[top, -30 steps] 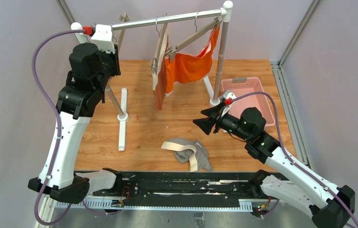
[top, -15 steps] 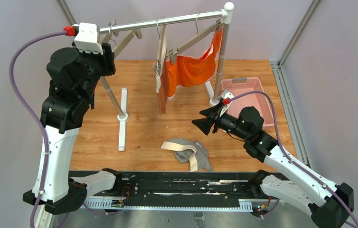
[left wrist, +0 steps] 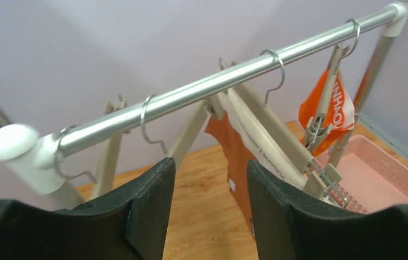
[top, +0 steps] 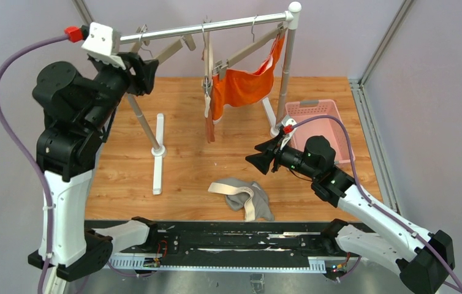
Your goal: Remove the underwear clipped to the hanger
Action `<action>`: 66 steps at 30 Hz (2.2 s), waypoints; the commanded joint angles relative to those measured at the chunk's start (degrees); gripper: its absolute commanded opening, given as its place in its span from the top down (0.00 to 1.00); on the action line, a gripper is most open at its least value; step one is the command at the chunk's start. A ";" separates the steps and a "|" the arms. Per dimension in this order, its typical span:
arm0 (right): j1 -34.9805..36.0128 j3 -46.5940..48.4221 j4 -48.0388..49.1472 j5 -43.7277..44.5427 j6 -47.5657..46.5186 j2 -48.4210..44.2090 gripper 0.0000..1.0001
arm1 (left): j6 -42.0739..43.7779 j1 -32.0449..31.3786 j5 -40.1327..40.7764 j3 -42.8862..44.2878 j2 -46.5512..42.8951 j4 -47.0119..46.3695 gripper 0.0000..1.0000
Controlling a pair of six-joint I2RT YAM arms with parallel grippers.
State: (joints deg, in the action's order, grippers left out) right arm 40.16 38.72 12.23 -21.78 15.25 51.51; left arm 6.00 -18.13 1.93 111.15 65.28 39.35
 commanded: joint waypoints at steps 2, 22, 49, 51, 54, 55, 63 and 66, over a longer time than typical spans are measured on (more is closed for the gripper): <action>0.88 1.65 1.68 -1.51 1.56 -0.61 0.44 | -2.19 -1.59 -10.16 3.81 6.65 -2.76 0.40; 5.12 -1.59 -15.45 7.08 -0.83 8.11 0.36 | -2.21 -6.58 -10.96 1.21 10.03 -6.58 0.36; 13.88 5.27 -32.60 17.31 0.93 32.06 0.99 | -6.97 -7.80 -14.23 0.40 15.57 -10.69 0.36; 13.89 5.62 -34.96 21.23 1.33 26.93 0.99 | -6.80 -8.32 -13.81 0.14 15.94 -10.36 0.36; 13.81 7.79 -39.53 28.17 1.14 18.05 0.99 | -6.63 -8.51 -12.29 -0.71 16.20 -10.40 0.36; 13.80 8.84 -41.26 31.19 0.89 15.21 0.99 | -6.55 -8.57 -11.84 -1.10 16.18 -10.55 0.36; 11.85 19.11 -46.58 58.91 -5.05 -1.36 0.99 | -5.78 -8.54 -8.81 -2.50 17.12 -10.80 0.35; 7.80 20.96 -43.41 66.53 -9.45 -2.85 0.99 | -5.99 -8.50 -8.09 -2.78 17.72 -11.60 0.35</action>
State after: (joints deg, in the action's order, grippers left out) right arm 52.10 57.06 -31.59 27.92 12.10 50.37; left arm -0.23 -26.44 -7.86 108.88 82.02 30.04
